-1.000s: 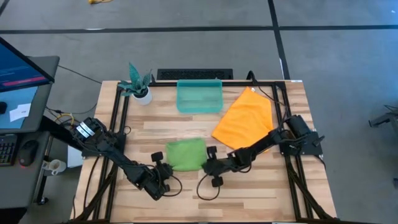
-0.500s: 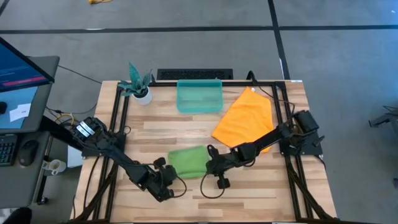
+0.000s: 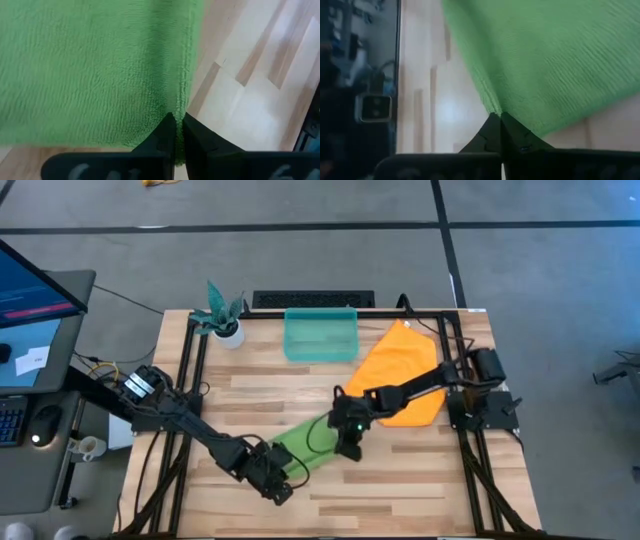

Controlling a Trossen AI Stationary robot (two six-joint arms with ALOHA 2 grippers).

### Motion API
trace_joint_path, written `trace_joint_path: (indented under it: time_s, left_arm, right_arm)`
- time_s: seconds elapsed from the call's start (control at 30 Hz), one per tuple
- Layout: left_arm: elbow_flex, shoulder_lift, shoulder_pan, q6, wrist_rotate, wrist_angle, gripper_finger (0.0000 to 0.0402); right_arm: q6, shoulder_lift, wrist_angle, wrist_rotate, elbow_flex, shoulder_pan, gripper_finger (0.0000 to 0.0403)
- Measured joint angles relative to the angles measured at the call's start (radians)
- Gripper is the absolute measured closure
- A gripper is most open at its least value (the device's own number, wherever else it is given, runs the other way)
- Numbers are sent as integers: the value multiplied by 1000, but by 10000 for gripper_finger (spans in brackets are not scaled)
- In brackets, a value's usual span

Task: Roll microfiber towels into tight, uniform cylinder then place into a basket
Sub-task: Roll the green towel

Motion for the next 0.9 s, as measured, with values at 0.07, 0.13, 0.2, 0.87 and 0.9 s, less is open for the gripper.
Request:
trace_joint_path:
  time_s: [0.07,0.13,0.2,0.87,0.9]
  left_arm:
    - [0,0,5,1,0,-2,393]
    - [0,0,7,15,-6,-3,393]
    - [0,0,7,34,-25,-3,393]
    - [0,-2,70,-37,123,-12,393]
    - [0,-2,79,-37,137,-16,393]
  right_arm:
    - [33,0,3,-25,0,-31,395]
    - [45,0,5,-51,0,-52,397]
    - [47,0,-2,-63,0,-59,397]
    - [101,-3,-22,-43,0,74,396]
    - [105,-3,-28,-39,0,59,397]
